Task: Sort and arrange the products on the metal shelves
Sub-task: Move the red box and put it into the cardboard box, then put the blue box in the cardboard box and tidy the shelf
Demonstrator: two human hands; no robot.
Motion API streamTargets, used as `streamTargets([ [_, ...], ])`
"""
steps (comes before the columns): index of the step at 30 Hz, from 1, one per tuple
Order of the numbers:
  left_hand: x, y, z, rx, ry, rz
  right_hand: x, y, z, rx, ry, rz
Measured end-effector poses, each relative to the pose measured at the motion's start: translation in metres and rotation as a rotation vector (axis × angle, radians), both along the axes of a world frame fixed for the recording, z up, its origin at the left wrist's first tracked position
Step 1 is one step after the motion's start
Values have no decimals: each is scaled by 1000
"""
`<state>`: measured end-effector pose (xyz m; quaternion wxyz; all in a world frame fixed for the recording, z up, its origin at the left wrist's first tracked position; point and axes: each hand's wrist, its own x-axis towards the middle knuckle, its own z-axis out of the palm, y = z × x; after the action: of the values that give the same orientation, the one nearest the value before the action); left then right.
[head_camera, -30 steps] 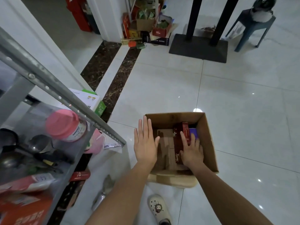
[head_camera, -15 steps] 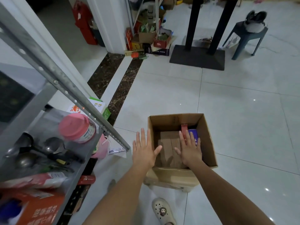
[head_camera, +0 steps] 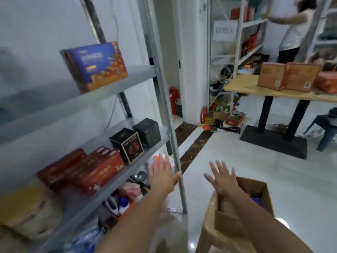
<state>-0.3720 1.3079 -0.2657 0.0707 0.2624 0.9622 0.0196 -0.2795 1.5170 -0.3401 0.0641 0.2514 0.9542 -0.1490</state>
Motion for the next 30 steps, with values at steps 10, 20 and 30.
streamTargets([
  [10, -50, -124, 182, 70, 500, 294, -125, -89, 207, 184, 419, 310],
  [20, -100, -165, 216, 31, 519, 520, -221, -127, 330, 338, 667, 538],
  [30, -104, -162, 207, -47, 579, 578, -268, -125, 365, 461, 784, 623],
])
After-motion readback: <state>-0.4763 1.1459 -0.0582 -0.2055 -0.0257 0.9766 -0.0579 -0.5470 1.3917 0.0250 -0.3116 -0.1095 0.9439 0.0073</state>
